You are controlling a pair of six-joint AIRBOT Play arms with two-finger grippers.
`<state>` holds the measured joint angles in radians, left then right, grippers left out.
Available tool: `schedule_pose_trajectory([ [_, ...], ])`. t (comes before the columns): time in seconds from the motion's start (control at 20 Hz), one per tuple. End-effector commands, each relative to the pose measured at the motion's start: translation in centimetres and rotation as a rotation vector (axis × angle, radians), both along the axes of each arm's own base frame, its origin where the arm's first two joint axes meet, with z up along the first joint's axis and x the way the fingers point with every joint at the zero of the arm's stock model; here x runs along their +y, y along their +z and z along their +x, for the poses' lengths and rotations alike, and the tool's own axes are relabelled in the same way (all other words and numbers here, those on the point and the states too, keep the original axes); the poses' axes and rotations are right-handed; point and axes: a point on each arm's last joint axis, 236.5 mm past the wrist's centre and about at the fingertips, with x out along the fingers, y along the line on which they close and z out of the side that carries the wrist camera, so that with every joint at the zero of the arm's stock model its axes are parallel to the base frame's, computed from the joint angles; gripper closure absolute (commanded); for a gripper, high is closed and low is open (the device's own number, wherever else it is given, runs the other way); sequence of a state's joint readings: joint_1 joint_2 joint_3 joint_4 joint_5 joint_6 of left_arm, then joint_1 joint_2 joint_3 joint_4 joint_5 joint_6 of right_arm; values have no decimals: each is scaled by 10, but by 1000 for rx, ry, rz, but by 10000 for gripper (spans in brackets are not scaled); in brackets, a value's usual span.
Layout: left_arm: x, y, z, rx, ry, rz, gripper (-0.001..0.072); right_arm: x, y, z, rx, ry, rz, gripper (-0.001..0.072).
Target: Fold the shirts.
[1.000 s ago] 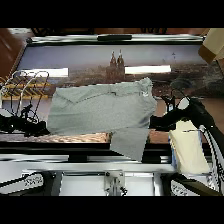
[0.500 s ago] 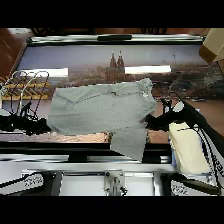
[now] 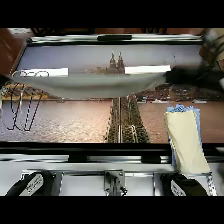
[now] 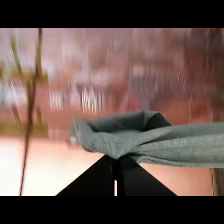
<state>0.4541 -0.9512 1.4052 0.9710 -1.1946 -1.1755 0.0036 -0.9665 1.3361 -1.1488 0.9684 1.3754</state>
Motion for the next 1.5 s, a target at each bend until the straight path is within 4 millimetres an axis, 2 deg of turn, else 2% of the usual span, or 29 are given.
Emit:
schedule_pose_trajectory([
  [0.0, -26, 239, -105, -605, 158, 157, 673, -22, 231, -107, -632, -82, -76, 649],
  [0.05, -30, 266, -136, -679, 202, 191, 673, -25, 257, -140, -708, -96, -83, 649],
  [0.1, -34, 280, -163, -720, 237, 219, 673, -29, 272, -169, -749, -113, -83, 648],
  [0.15, -38, 283, -182, -728, 257, 228, 673, -33, 275, -189, -757, -135, -80, 649],
  [0.2, -42, 276, -196, -705, 271, 231, 673, -40, 271, -205, -738, -161, -81, 648],
  [0.3, -46, 250, -207, -600, 264, 250, 673, -47, 253, -219, -665, -190, -97, 648],
  [0.4, -46, 230, -204, -517, 243, 274, 673, -50, 232, -214, -578, -190, -127, 648],
  [0.45, -43, 227, -199, -501, 233, 297, 673, -50, 222, -206, -531, -189, -128, 648],
  [0.5, -38, 219, -188, -471, 223, 312, 673, -50, 210, -193, -475, -186, -128, 648],
  [0.6, -22, 190, -155, -370, 213, 279, 673, -50, 180, -159, -348, -173, -145, 648],
  [0.75, 3, 117, -94, -157, 145, 249, 673, -48, 110, -88, -83, -142, -171, 648],
  [0.85, 17, 51, -52, 9, 88, 185, 673, -45, 45, -34, 112, -109, -185, 648],
  [0.95, 31, -20, -13, 170, 66, 93, 673, -36, -35, 19, 305, -67, -168, 648],
  [1.1, 36, -124, 47, 358, 26, 2, 673, -14, -152, 77, 528, -17, -73, 648],
  [1.2, 32, -179, 84, 421, 7, -24, 673, -6, -210, 110, 573, -36, -13, 648],
  [1.3, 25, -218, 120, 442, -8, -30, 673, -7, -243, 139, 546, -80, 24, 647],
  [1.35, 21, -231, 138, 432, -13, -25, 673, -10, -251, 152, 515, -101, 29, 648],
  [1.45, 18, -243, 173, 369, 0, -7, 673, -15, -260, 172, 456, -135, 36, 647],
])
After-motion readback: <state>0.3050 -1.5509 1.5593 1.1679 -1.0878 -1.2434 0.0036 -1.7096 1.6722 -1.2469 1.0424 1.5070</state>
